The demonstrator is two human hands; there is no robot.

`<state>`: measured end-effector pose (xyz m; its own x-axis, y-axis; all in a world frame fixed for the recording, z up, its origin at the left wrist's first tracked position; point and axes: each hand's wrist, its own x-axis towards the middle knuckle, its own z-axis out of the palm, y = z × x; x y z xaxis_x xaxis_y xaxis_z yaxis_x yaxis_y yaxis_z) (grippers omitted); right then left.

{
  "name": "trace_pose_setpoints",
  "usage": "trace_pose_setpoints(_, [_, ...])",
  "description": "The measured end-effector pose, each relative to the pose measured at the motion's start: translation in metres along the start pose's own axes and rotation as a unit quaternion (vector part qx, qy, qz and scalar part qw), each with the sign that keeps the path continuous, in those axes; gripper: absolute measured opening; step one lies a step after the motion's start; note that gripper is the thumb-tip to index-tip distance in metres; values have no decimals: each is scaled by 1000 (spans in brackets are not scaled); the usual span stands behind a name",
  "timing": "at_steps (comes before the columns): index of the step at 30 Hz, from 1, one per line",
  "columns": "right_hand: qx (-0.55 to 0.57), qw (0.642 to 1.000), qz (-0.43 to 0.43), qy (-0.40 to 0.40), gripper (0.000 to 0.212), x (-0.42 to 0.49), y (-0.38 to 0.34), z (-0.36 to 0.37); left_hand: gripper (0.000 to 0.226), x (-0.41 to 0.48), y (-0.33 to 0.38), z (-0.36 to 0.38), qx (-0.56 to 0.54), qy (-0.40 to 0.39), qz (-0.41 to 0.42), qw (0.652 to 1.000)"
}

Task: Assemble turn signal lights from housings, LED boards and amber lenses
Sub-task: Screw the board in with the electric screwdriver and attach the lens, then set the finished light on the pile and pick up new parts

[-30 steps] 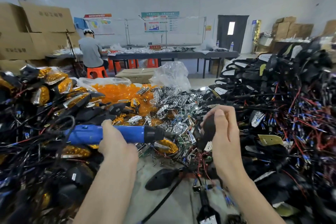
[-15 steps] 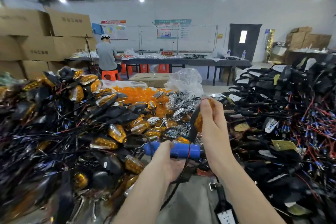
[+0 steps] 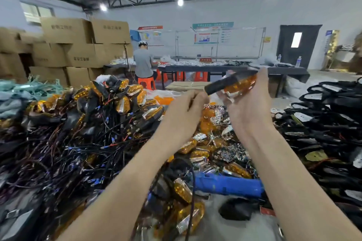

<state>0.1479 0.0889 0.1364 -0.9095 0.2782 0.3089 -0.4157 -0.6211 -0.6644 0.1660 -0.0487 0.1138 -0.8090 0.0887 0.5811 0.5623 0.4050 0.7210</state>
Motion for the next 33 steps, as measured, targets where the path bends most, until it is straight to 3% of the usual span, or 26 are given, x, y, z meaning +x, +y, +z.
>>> trace_pose_setpoints(4, [-122, 991, 54, -18, 52, 10, 10, -7, 25, 48, -34, -40, 199, 114, 64, 971])
trace_pose_setpoints(6, [-150, 986, 68, -2, 51, 11, 15, -28, 30, 63, -71, -58, 277, 137, 18, 951])
trace_pose_setpoints(10, [-226, 969, 83, 51, 29, 14, 16, -93, 38, 57, -146, -89, 458, 77, -161, 871])
trace_pose_setpoints(12, [-276, 954, 86, 83, 28, 15, 11, -130, 40, 51, -162, -92, 475, 66, -212, 851])
trace_pose_setpoints(16, [-325, 932, 75, 143, 27, 9, 0, -183, 41, 47, -167, -72, 491, 106, -226, 834])
trace_pose_setpoints(18, [-327, 929, 77, 157, 28, 5, -4, -198, 41, 42, -156, -52, 490, 146, -206, 834])
trace_pose_setpoints(21, [-323, 928, 73, 173, 20, -2, -8, -211, 41, 27, -116, -5, 460, 156, -113, 867])
trace_pose_setpoints(23, [-324, 927, 71, 175, 18, -6, -11, -215, 37, 5, -81, 39, 393, 74, -13, 916])
trace_pose_setpoints(25, [-327, 926, 72, 176, 18, -11, -15, -217, 34, -28, -52, 87, 311, -93, 107, 940])
trace_pose_setpoints(27, [-333, 924, 68, 175, 20, -18, -19, -219, 37, -66, -33, 131, 282, -257, 243, 892])
trace_pose_setpoints(29, [-345, 921, 60, 172, 20, -24, -24, -223, 46, -95, -25, 161, 284, -357, 318, 831])
trace_pose_setpoints(33, [-365, 914, 57, 168, 20, -37, -32, -235, 60, -119, -29, 180, 299, -423, 372, 770])
